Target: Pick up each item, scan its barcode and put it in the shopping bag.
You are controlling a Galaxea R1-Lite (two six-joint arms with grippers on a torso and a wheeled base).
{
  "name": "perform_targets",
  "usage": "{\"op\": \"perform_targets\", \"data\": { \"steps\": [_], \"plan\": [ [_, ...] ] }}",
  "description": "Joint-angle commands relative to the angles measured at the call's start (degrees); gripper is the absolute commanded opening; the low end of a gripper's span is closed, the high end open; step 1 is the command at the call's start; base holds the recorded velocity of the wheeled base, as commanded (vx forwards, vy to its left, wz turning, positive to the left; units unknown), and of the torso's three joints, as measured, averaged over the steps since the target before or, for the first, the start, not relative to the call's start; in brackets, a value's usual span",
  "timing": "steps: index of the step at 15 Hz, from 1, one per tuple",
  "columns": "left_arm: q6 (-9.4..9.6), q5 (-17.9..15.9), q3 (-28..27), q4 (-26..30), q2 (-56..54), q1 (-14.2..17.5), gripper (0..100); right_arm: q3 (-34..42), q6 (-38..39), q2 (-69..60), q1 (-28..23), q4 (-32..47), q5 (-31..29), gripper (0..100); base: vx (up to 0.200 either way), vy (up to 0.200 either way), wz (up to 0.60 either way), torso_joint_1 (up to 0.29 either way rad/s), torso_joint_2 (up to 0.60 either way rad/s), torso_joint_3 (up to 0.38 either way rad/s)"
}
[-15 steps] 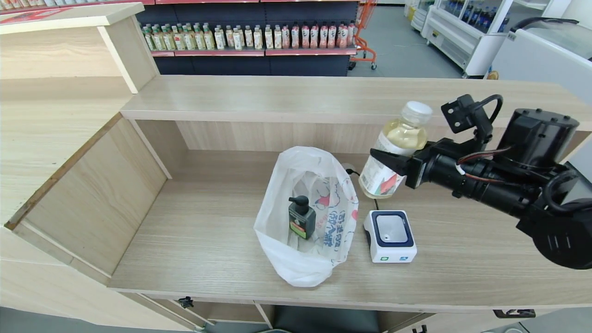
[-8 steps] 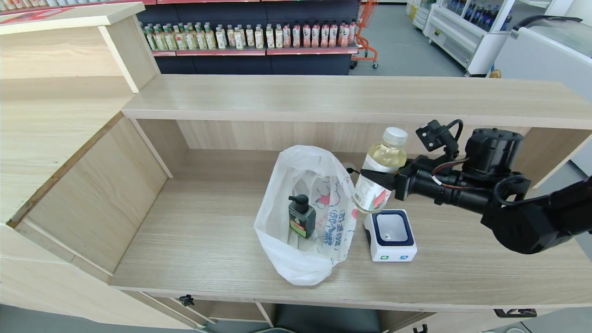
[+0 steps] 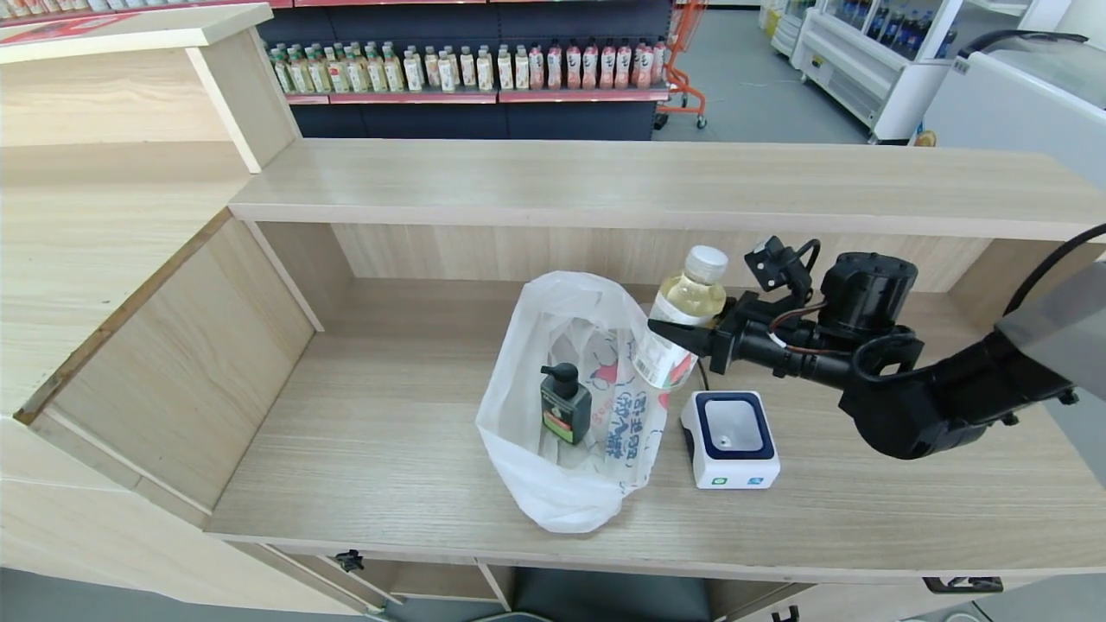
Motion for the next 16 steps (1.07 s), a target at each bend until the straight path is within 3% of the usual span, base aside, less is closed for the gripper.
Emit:
{"op": "perform_targets", "data": {
  "steps": [1, 10, 16],
  "plan": [
    [0.02, 0.0, 0.0, 0.0, 0.0, 0.0, 100, -0.4, -0.1, 2.7, 0.2, -0.4, 0.1, 0, 0.0, 0.0, 0.0, 0.0, 0.0, 0.0],
    [-0.06, 0.0, 0.0, 0.0, 0.0, 0.0, 100, -5.7, -0.4, 9.8, 0.9, -3.8, 5.0, 0, 0.0, 0.0, 0.0, 0.0, 0.0, 0.0],
    [-0.06, 0.0, 0.0, 0.0, 0.0, 0.0, 100, -8.6, -4.3, 15.5, 2.3, -4.0, 5.1, 0, 0.0, 0.0, 0.0, 0.0, 0.0, 0.0]
  ]
}}
